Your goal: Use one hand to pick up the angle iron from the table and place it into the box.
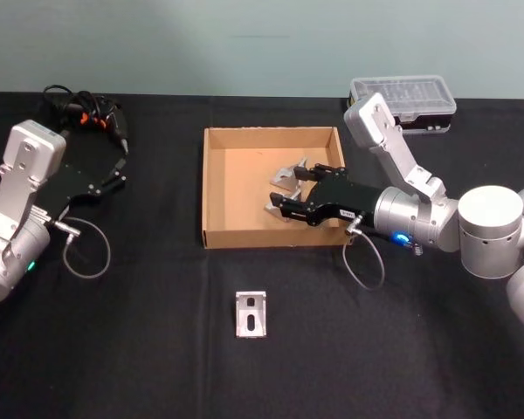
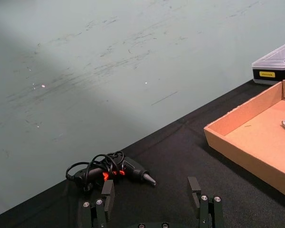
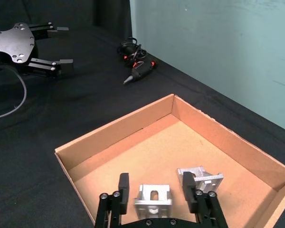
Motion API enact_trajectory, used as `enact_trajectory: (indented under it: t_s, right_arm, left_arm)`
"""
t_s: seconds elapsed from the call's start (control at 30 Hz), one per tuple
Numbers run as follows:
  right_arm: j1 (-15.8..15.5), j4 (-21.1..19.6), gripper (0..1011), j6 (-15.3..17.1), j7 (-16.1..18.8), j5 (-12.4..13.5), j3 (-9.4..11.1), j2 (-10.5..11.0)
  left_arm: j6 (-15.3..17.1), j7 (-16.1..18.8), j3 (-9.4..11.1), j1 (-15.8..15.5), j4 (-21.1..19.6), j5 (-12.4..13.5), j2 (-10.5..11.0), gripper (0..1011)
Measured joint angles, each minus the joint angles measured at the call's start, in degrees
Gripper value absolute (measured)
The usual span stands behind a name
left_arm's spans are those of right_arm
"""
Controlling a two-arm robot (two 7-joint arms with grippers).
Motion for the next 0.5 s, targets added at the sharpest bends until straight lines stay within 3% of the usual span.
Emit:
enact_trajectory:
  t_s: [0.3,0.5]
  right_arm:
    - [-0.76,-2.08,944,-0.52,-0.26,0.78,1.05,0.49]
    - [-2.47,-7.12,1002,-0.65,-0.86,2.32,2.84,2.20]
  left_arm:
    - [0.00,0.00,0.00,0.00,0.00,0.00,0.00,1000]
    - [0.00,0.00,0.00,0.00,0.00,0.00,0.00,1000]
